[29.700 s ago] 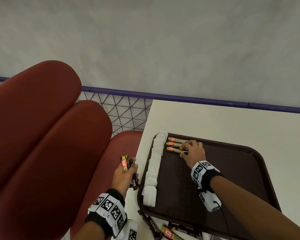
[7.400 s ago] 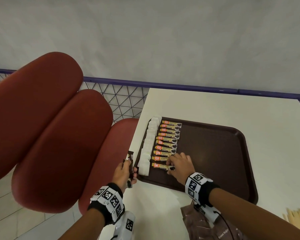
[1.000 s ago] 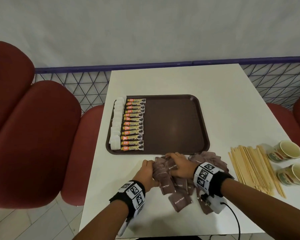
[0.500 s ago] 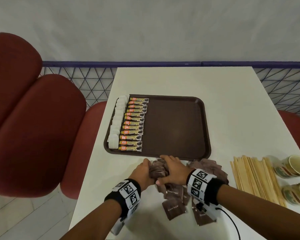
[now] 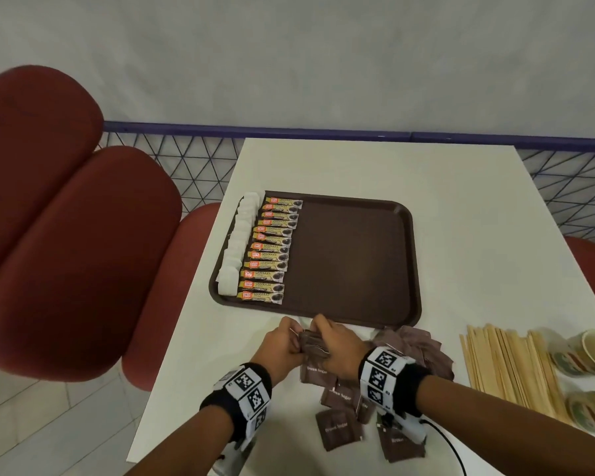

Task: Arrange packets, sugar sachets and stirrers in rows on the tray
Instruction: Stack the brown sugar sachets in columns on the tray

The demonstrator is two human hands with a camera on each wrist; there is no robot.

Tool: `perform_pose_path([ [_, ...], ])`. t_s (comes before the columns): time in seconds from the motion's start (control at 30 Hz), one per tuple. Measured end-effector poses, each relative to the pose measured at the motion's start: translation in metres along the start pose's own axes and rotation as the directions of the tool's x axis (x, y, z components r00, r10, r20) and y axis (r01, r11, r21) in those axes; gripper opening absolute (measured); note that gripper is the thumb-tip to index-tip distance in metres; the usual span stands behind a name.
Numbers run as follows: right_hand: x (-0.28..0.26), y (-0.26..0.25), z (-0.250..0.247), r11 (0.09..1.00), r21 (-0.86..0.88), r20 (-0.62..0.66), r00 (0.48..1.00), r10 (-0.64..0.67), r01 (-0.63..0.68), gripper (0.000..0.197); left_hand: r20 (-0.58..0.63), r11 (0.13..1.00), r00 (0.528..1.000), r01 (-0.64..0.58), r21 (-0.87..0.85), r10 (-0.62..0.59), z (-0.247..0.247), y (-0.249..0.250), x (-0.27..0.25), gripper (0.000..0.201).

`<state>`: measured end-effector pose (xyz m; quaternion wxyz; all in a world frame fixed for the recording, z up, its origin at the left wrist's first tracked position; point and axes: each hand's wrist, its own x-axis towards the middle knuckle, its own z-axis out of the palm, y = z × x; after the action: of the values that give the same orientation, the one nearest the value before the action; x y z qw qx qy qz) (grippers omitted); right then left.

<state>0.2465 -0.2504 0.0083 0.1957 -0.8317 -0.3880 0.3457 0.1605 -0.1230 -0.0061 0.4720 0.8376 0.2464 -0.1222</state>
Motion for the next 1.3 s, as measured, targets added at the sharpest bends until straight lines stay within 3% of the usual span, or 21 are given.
perform_pose_path([
  [0.13, -0.001, 0.002, -0.011, 0.995, 0.097, 0.032, 0.999, 0.003, -0.006, 0.045, 0.005, 0.995, 1.0, 0.001, -0.1, -0.001, -0.009, -0.003, -0.004, 0.036],
  [0.3, -0.002, 0.016, -0.03, 0.953, 0.296, 0.044, 0.998, 0.044, -0.055, 0.047, -0.188, 0.988, 0.982, -0.015, -0.155, -0.014, -0.035, -0.01, -0.01, 0.013],
  [0.4, -0.004, 0.016, -0.043, 0.854, 0.519, 0.039, 0.999, 0.017, -0.034, 0.045, -0.276, 0.988, 0.961, -0.034, -0.153, -0.01, -0.047, -0.012, -0.005, 0.003],
  [0.5, -0.001, 0.01, -0.054, 0.746, 0.666, 0.045, 0.999, -0.022, -0.013, 0.043, -0.283, 0.954, 0.957, -0.026, -0.297, -0.062, -0.048, 0.002, 0.002, 0.018],
  [0.63, 0.012, -0.004, -0.061, 0.738, 0.675, 0.093, 0.992, -0.084, 0.0, 0.044, -0.057, 0.781, 0.982, 0.109, -0.614, -0.182, -0.043, 0.024, 0.013, 0.053],
  [0.7, 0.019, -0.011, -0.063, 0.743, 0.669, 0.115, 0.988, -0.104, 0.0, 0.045, 0.079, 0.641, 0.975, 0.195, -0.742, -0.205, -0.041, 0.031, 0.015, 0.073],
  [0.77, 0.025, -0.016, -0.066, 0.746, 0.666, 0.128, 0.984, -0.12, 0.004, 0.045, 0.243, 0.527, 0.961, 0.276, -0.804, -0.133, -0.042, 0.038, 0.01, 0.078],
  [0.83, 0.03, -0.02, -0.068, 0.763, 0.647, 0.144, 0.981, -0.131, 0.007, 0.045, 0.35, 0.479, 0.935, 0.336, -0.811, -0.064, -0.043, 0.042, 0.006, 0.075],
  [1.03, 0.037, -0.029, -0.068, 0.805, 0.589, 0.118, 0.979, -0.166, 0.065, 0.04, 0.34, 0.397, 0.94, 0.318, -0.861, -0.015, -0.05, 0.038, 0.003, 0.045],
  [1.3, 0.045, -0.031, -0.068, 0.843, 0.503, -0.01, 0.976, -0.217, 0.193, 0.037, 0.334, 0.184, 0.943, 0.325, -0.928, 0.018, -0.055, 0.031, 0.006, 0.044],
])
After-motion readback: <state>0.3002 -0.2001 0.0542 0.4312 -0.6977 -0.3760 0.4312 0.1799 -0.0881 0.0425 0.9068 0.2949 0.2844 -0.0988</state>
